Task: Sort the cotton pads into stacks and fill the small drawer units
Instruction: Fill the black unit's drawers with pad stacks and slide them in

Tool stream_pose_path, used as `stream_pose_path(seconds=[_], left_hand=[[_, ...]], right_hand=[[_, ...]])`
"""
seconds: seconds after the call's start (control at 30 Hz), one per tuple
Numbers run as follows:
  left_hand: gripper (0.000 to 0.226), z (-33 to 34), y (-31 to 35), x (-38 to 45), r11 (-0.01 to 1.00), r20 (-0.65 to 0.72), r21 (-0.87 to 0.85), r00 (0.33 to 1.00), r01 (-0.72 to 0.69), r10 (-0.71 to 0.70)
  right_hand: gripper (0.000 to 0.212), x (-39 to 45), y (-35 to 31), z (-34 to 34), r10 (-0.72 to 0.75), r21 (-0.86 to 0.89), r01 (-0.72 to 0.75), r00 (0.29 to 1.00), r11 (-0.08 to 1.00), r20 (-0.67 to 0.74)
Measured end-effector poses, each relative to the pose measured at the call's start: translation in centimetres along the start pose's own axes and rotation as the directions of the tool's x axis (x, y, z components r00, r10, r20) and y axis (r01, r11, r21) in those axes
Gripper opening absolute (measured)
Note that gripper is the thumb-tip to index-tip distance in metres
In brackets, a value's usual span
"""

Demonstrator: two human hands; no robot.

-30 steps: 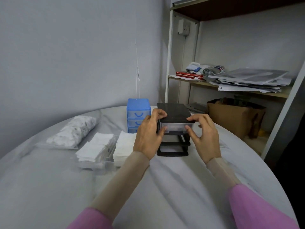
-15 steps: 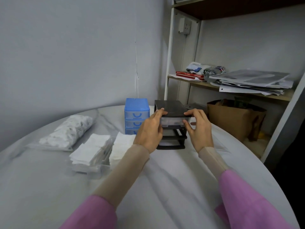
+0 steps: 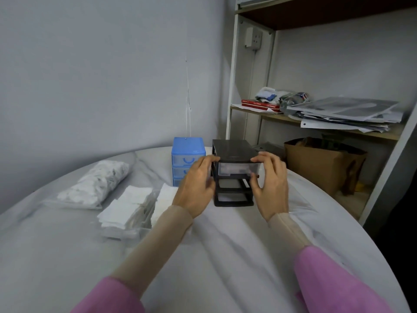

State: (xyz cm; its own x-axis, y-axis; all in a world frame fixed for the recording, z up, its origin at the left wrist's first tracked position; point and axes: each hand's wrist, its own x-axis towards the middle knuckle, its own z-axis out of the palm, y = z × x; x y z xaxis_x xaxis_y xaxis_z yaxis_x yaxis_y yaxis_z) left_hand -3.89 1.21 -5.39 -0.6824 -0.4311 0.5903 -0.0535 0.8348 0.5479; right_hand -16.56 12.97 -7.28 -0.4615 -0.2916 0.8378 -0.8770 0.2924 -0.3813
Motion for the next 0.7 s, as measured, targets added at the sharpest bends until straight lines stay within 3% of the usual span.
stream_pose_path(seconds=[0.07,0.17,0.27,0.37,0.5,0.7], left_hand=[[0.039,-1.0,-1.1,-1.1,0.995,-0.028,0.091,0.999,0.028,-0.025],[0.038,-2.7,-3.2,-2.9,0.975,-0.055,0.192,0.993,0.113,-0.104],[0.041,-4.2,-4.4,-4.6,0.959,-0.063,0.203,0.98,0.199,-0.19],[0.039,-4.9,-4.8,-5.9,0.957,-0.039,0.213,0.981,0.196,-0.192],[0.037,-5.0,-5.0,-7.0,0.961,0.075,0.202,0.976,0.188,-0.206],[0.03,-4.6,-3.4,-7.4,0.983,0.105,0.051,0.978,0.178,-0.182]], right_hand=[[0.03,-0.8,-0.8,-0.1,-0.053,0.028,0.052,0.997,0.998,0.049],[0.022,-1.8,-2.6,0.3,-0.151,0.177,0.11,0.959,0.978,0.238],[0.015,-3.0,-5.5,1.3,-0.114,0.279,-0.038,0.854,0.96,0.508],[0.016,-4.6,-8.3,2.6,0.031,0.183,-0.217,0.721,0.959,0.693],[0.019,-5.2,-9.8,3.0,0.169,0.035,-0.27,0.692,0.962,0.702],[0.018,-5.1,-9.0,0.6,0.229,0.015,-0.326,0.696,0.945,0.681]])
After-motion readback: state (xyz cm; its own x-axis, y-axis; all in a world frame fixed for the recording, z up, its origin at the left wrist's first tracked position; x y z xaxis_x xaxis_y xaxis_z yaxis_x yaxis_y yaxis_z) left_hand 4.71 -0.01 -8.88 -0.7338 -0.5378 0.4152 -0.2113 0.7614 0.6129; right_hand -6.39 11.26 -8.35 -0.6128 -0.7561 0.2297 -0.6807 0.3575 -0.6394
